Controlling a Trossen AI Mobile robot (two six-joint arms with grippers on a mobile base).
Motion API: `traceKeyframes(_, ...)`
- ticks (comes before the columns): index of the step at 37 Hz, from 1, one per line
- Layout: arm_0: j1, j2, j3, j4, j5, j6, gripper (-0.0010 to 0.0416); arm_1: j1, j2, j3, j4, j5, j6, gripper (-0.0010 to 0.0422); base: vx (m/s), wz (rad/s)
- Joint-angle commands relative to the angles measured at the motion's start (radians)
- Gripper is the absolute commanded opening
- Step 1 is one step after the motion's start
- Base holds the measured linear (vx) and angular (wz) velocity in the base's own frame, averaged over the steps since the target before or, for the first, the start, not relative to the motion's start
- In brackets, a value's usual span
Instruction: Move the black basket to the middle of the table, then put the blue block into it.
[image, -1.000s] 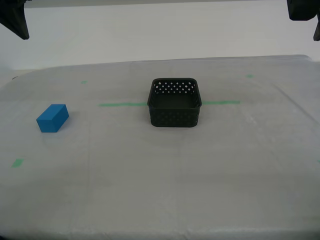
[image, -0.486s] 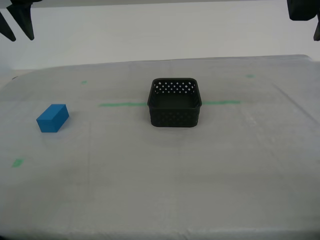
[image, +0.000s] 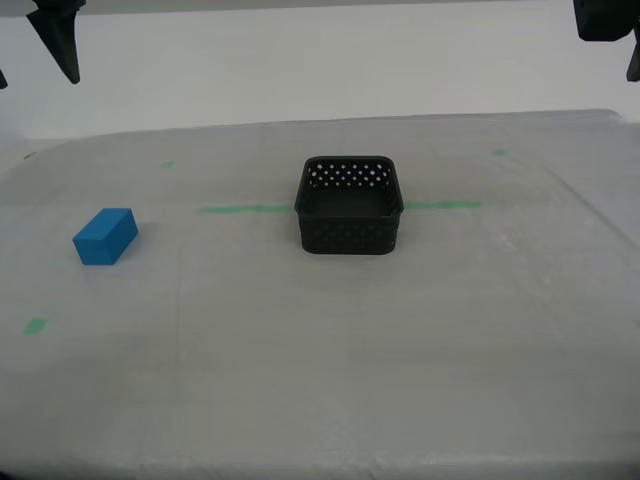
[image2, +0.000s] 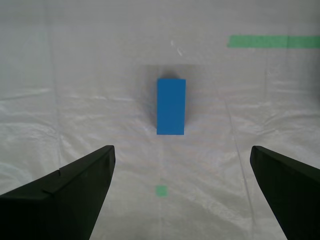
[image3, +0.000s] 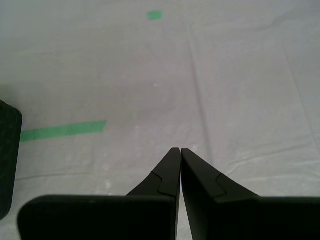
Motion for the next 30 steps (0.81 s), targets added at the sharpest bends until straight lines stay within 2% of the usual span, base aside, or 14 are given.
traceKeyframes(1, 0.001, 0.000, 0.001, 0.000, -0.002, 0.000, 0.0004, 0.001, 0.002, -0.002, -0.006, 0.000, 0.021, 0.0366, 0.000, 0.000)
traceKeyframes(7, 0.001, 0.000, 0.001, 0.000, -0.002, 0.000, 0.0005, 0.001, 0.002, -0.002, -0.007, -0.002, 0.046, 0.0407, 0.000, 0.000)
traceKeyframes(10, 0.001, 0.000, 0.001, 0.000, -0.002, 0.000, 0.0005, 0.001, 0.002, -0.002, -0.005, -0.003, 0.043, 0.0394, 0.000, 0.000)
traceKeyframes(18, 0.001, 0.000, 0.001, 0.000, -0.002, 0.000, 0.0004, 0.001, 0.002, -0.019, 0.037, -0.005, 0.051, 0.0404, 0.000, 0.000)
traceKeyframes(30, 0.001, 0.000, 0.001, 0.000, -0.002, 0.000, 0.0004, 0.002, 0.002, -0.161, 0.170, -0.005, 0.050, 0.0401, 0.000, 0.000)
